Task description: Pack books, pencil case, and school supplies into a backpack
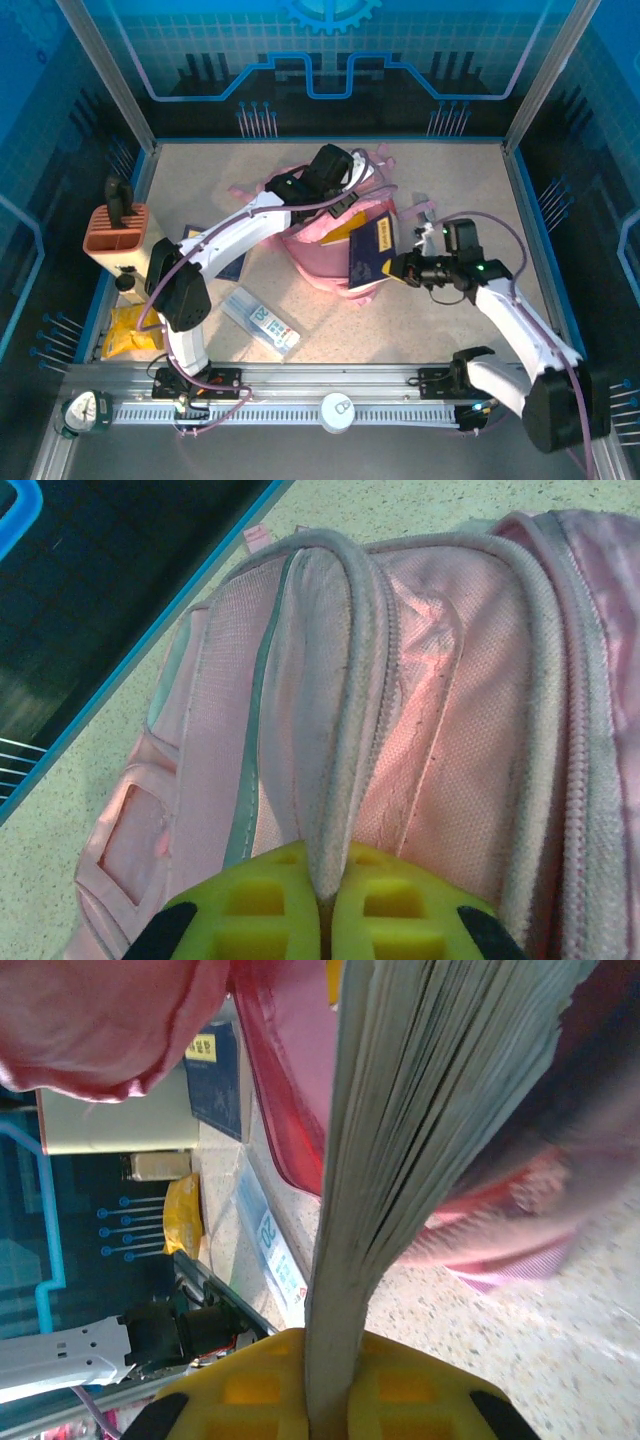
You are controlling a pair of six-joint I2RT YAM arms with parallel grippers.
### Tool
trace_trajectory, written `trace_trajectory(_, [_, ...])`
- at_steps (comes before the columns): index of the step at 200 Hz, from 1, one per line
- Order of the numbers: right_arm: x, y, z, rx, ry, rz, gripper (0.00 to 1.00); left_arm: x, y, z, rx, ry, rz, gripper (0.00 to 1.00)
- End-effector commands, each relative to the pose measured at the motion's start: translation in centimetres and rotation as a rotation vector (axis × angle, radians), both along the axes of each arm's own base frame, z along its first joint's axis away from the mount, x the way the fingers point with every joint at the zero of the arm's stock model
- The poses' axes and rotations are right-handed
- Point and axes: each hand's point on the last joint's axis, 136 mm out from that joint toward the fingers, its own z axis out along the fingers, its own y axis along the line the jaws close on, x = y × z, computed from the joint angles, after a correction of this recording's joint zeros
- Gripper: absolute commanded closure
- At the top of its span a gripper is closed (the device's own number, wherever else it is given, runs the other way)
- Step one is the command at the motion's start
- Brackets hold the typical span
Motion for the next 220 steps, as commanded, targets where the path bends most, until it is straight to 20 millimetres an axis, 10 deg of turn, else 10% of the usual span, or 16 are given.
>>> trace_trajectory(1, [4.3, 3.1, 3.1, 0.070, -0.159, 0.043, 1.00, 1.0, -0.7, 6.8, -0.104, -0.153, -0.004, 1.00])
trace_trajectory(74, [15.0, 5.6, -2.3, -0.002, -0.148, 0.016, 0.91, 1.1, -0.3, 8.2, -0.160, -0.166, 0.034, 1.00])
trace_trajectory(94, [16.7, 5.4, -3.7, -0.048, -0.144, 0.001, 0.73, 0.9, -0.1, 8.3, -0.169, -0.166, 0.049, 1.00])
trace_trajectory(158, [10.8, 1.3, -4.7, -0.325, -0.171, -0.070, 0.38, 1.0, 0.4, 7.8, -0.185, -0.159, 0.071, 1.00])
trace_trajectory(220, [9.8, 6.3, -7.7, -0.282, -0.143, -0.009, 0.83, 1.1, 0.2, 7.3, -0.200, -0.147, 0.079, 1.00])
